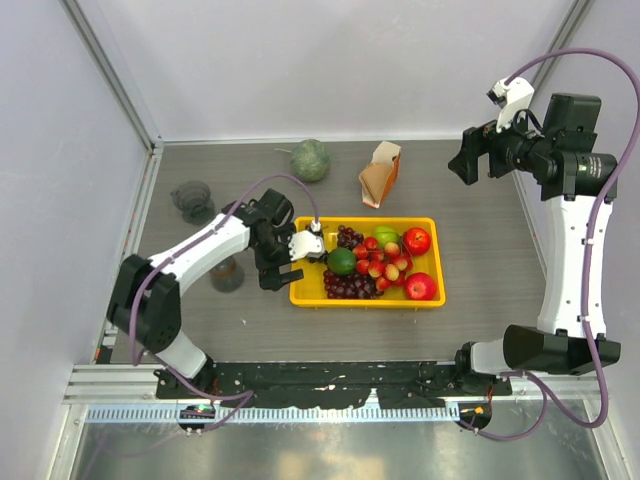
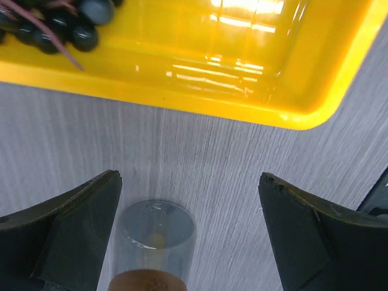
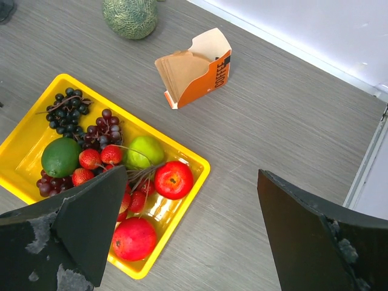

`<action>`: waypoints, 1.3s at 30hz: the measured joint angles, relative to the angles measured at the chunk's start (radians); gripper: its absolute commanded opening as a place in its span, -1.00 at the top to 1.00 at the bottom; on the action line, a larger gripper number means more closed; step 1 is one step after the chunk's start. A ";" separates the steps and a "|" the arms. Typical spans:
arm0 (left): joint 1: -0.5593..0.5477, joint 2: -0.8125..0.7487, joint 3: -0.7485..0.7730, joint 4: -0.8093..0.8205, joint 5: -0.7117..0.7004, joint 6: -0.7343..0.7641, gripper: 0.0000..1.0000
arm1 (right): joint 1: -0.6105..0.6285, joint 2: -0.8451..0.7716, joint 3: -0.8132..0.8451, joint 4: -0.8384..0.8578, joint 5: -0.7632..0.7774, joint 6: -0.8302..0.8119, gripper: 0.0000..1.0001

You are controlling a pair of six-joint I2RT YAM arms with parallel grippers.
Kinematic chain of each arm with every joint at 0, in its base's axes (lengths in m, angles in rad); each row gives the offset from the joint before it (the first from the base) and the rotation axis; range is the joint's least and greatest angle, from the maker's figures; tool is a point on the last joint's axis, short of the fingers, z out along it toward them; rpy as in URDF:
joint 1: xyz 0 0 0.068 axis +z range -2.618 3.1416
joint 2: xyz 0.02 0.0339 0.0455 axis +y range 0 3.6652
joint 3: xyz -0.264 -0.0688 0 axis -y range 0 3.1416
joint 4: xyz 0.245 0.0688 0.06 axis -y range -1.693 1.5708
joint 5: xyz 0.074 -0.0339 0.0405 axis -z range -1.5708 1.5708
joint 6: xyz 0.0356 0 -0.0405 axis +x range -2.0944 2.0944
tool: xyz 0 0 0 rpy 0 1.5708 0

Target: Place the coffee filter in the dripper

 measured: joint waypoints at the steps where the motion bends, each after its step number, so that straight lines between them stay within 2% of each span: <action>1: 0.002 0.022 -0.014 0.003 -0.014 0.008 -0.98 | 0.000 -0.005 -0.003 0.000 -0.003 0.000 -0.91; 6: -0.005 0.148 -0.014 0.051 -0.027 0.007 -0.95 | 0.000 -0.018 -0.007 0.002 -0.007 0.000 -0.91; 10: -0.025 0.192 0.011 0.085 -0.021 -0.029 -0.95 | 0.000 -0.021 -0.009 0.002 -0.003 0.000 -0.91; 15: -0.120 0.207 0.061 0.121 -0.002 -0.093 -0.95 | 0.000 -0.034 -0.030 0.002 0.018 0.000 -0.91; 21: -0.220 0.338 0.245 0.151 0.050 -0.173 -0.94 | 0.000 -0.055 -0.049 -0.001 0.044 -0.012 -0.91; 30: -0.327 0.580 0.596 0.175 0.091 -0.240 -0.96 | 0.000 -0.113 -0.069 -0.017 0.074 -0.035 -0.91; 39: -0.414 0.740 0.781 0.279 0.145 -0.385 -0.99 | 0.000 -0.124 -0.070 -0.080 0.080 -0.056 -0.91</action>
